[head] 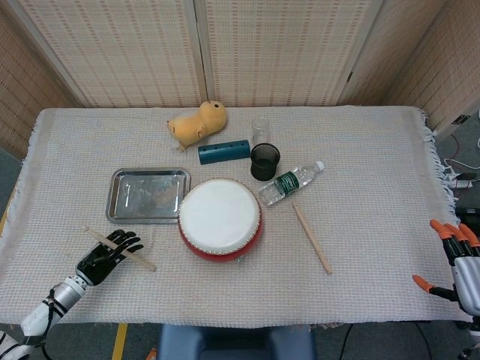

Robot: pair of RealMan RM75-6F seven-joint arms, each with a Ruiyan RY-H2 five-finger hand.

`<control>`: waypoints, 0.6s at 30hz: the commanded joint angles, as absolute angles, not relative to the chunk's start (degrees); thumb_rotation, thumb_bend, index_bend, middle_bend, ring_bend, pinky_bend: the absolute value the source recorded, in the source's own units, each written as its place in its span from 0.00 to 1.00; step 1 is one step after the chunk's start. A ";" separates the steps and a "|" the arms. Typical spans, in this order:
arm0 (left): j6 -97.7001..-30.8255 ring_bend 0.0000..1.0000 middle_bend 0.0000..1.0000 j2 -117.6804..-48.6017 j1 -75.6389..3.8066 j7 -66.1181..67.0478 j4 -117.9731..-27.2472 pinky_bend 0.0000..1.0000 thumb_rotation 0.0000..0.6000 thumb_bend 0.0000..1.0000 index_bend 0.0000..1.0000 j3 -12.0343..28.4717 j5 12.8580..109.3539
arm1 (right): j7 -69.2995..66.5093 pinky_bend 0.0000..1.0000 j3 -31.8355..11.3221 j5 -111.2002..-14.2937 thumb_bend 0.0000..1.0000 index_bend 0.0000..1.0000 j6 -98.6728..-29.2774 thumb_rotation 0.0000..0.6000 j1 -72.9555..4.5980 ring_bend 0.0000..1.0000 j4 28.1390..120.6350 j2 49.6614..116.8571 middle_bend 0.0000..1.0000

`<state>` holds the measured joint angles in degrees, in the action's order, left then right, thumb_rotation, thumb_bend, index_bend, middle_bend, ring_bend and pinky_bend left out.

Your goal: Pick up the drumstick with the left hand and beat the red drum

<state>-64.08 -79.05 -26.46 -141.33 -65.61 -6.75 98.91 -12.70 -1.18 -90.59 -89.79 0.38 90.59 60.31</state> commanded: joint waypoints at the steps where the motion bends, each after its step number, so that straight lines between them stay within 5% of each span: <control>1: -65.49 0.28 0.37 -79.87 -26.27 -139.47 -65.24 0.29 1.00 0.41 0.44 -7.00 98.15 | -12.65 0.04 -1.18 -90.57 0.09 0.04 -89.81 1.00 0.40 0.00 90.65 60.28 0.13; 18: -66.63 0.37 0.44 -81.04 -26.78 -117.38 -71.83 0.37 1.00 0.36 0.43 -6.97 95.18 | -13.38 0.04 -1.19 -90.39 0.09 0.04 -89.90 1.00 0.58 0.00 90.24 60.24 0.13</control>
